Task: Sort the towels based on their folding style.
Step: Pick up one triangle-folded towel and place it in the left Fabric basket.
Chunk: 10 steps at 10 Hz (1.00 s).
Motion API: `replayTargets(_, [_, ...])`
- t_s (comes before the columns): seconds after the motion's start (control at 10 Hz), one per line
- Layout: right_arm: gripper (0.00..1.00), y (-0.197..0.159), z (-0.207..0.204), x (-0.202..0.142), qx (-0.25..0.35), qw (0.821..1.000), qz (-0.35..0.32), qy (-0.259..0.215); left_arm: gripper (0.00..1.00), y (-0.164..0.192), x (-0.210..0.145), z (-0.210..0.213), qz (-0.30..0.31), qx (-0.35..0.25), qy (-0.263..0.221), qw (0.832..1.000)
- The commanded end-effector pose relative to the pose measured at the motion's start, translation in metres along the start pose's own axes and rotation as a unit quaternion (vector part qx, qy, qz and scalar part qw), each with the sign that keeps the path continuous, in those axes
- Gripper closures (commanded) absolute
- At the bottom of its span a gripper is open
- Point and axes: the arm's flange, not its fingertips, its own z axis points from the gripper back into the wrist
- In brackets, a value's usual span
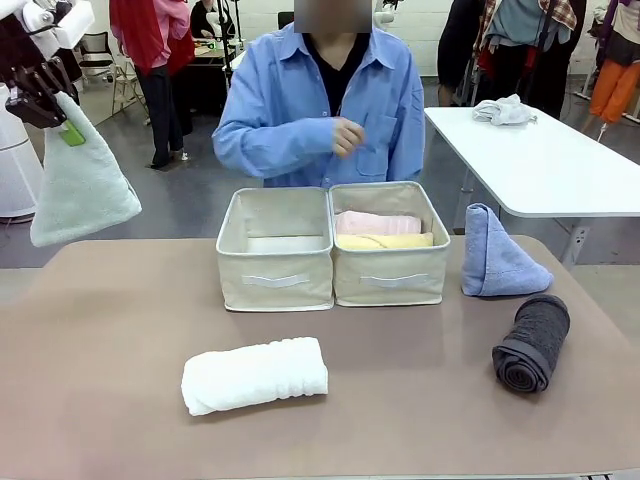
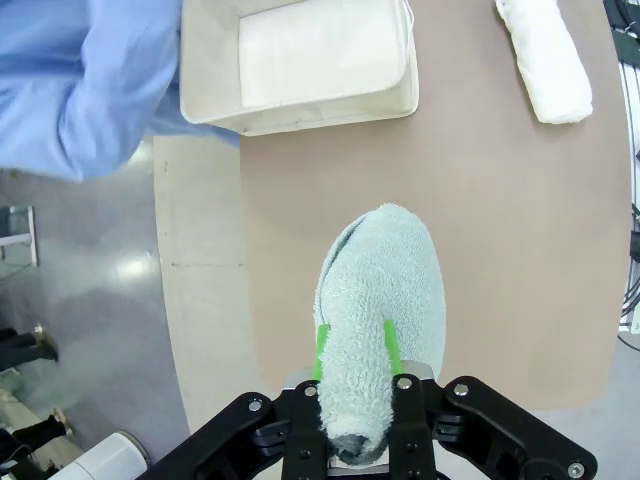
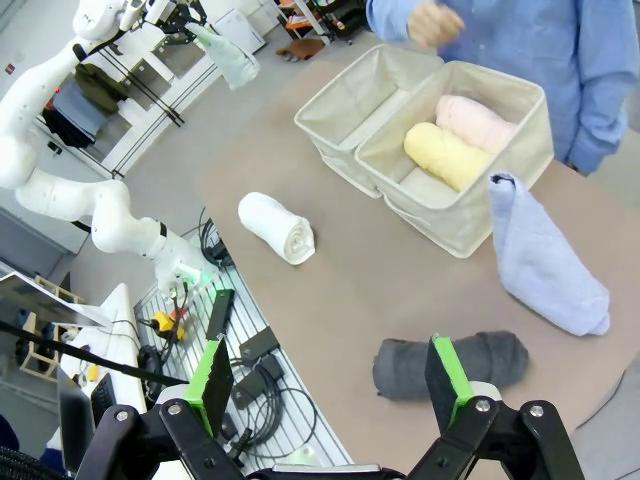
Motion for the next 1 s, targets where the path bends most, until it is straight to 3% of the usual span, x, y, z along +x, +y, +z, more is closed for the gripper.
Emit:
replayTargets(0.0, [0.0,0.0,-0.001,-0.001,0.007,1.0,0.004,-0.006,0.81,-0.001,0.001,0.003,-0.003,0.003,-0.003,1.0])
replayTargets(0.2, [0.0,0.0,-0.001,-0.001,0.007,1.0,0.004,-0.006,0.81,0.0,0.0,0.0,0.0,0.0,0.0,1.0])
replayTargets(0.3, [0.0,0.0,-0.001,-0.001,0.007,1.0,0.004,-0.006,0.81,0.001,0.01,-0.007,-0.027,-0.009,-0.005,1.0])
replayTargets(0.7, [0.0,0.0,-0.001,-0.001,0.007,1.0,0.004,-0.006,0.81,0.005,0.065,-0.022,-0.048,-0.015,-0.035,0.998])
replayTargets(0.9, [0.0,0.0,-0.001,-0.001,0.007,1.0,0.004,-0.006,0.81,0.009,0.1,-0.028,-0.054,-0.007,-0.023,0.998])
